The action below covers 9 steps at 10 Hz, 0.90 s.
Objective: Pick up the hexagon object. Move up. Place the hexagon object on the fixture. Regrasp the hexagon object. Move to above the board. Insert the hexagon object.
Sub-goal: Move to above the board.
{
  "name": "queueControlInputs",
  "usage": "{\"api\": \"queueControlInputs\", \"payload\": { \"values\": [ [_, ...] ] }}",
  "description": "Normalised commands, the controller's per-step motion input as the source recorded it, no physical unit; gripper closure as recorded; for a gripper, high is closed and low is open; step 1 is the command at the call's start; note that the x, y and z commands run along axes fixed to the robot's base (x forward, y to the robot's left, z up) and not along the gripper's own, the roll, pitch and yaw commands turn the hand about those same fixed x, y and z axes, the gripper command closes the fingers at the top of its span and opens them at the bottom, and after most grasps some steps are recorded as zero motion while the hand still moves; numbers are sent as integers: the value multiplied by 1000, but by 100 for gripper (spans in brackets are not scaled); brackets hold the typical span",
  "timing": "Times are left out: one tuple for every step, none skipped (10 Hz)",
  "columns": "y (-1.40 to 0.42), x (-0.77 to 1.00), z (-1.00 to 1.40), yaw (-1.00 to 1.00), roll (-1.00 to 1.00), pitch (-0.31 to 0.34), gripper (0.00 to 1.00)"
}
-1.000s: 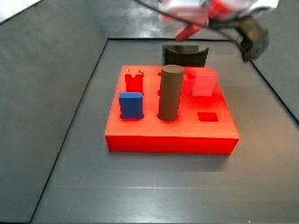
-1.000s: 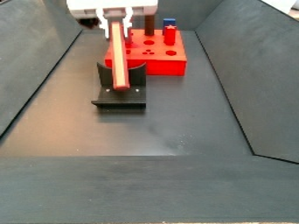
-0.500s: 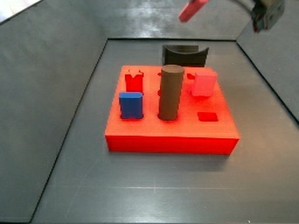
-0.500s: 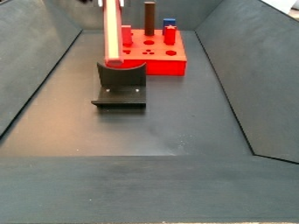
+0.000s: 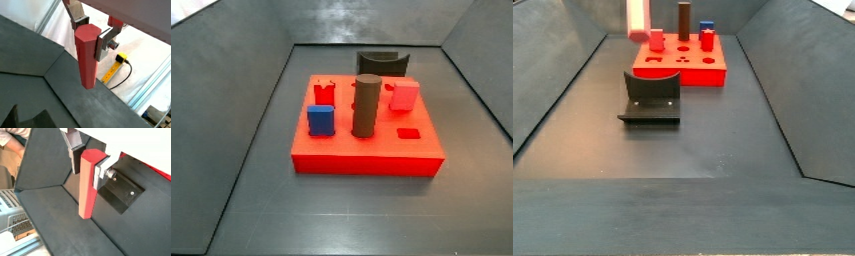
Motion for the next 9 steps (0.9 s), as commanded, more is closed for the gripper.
{"api": "queueControlInputs", "payload": {
  "values": [
    [-1000, -682, 326, -133, -1000, -22, 100],
    [-1000, -685, 289, -131, -1000, -30, 100],
    [-1000, -732, 311, -133, -1000, -40, 100],
    [-1000, -747, 298, -139, -1000, -39, 100],
    [-1000, -748, 300, -142, -1000, -34, 100],
    [-1000, -765, 303, -146, -1000, -24, 100],
    [-1000, -776, 299, -146, -1000, -16, 100],
    [-744, -628, 232, -146, -1000, -14, 100],
    [-391, -373, 116, -143, -1000, -3, 100]
  ]
}}
